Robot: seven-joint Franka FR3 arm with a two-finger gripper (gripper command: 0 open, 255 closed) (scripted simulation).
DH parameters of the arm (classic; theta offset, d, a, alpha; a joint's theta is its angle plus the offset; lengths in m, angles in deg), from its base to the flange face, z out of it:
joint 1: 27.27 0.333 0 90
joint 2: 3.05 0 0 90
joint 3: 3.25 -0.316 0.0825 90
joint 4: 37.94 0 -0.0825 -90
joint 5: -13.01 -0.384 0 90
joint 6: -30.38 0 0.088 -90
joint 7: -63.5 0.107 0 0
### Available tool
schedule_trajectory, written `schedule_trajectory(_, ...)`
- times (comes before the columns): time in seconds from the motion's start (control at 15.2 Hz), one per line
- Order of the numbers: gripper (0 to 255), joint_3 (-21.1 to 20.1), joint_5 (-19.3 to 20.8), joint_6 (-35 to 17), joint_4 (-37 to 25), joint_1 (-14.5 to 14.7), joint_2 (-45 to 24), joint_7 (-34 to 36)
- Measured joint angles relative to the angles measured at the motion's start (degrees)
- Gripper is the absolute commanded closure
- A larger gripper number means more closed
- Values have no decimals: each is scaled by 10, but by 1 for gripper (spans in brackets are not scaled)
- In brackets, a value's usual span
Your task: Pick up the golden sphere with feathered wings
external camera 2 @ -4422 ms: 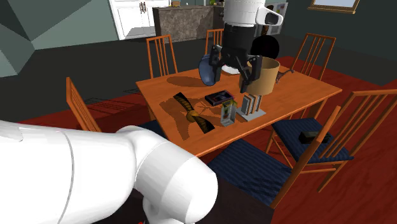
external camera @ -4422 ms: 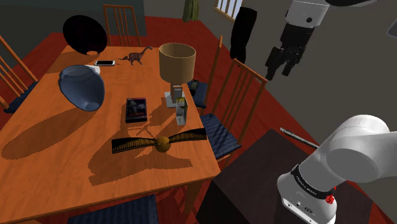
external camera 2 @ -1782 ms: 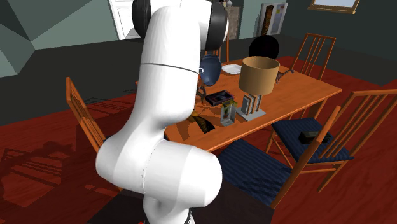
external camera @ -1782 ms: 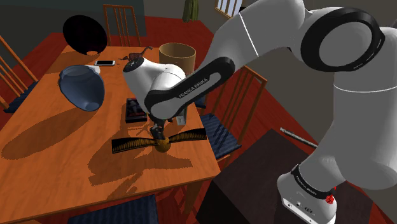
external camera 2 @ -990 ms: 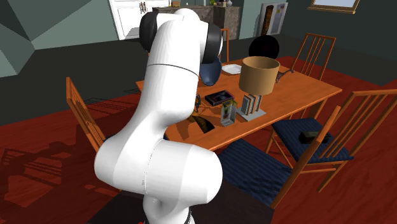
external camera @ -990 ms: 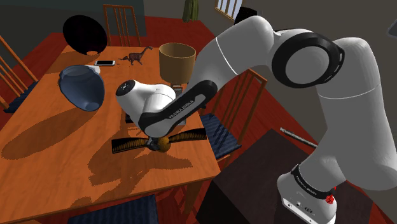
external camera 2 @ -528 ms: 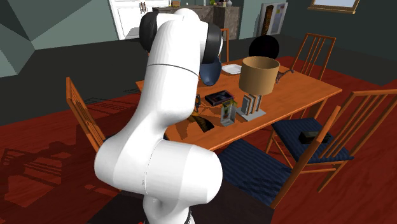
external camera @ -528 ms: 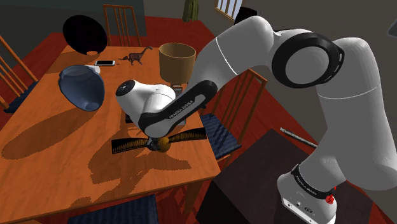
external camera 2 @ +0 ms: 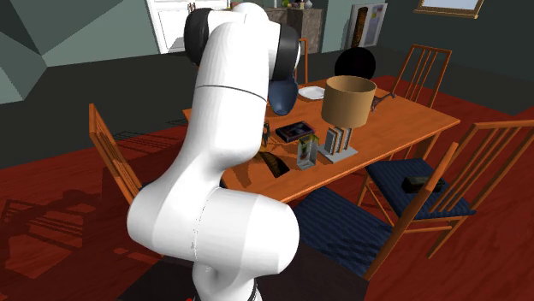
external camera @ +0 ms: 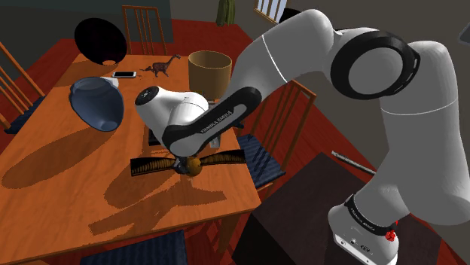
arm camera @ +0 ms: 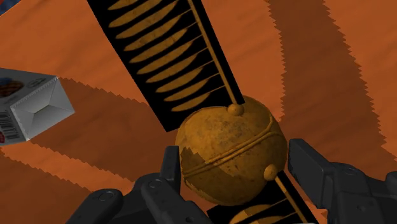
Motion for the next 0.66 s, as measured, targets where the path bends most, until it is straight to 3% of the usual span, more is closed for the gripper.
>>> schedule_trajectory(0.66,255,-11,-16,46,0,-5,48,-15)
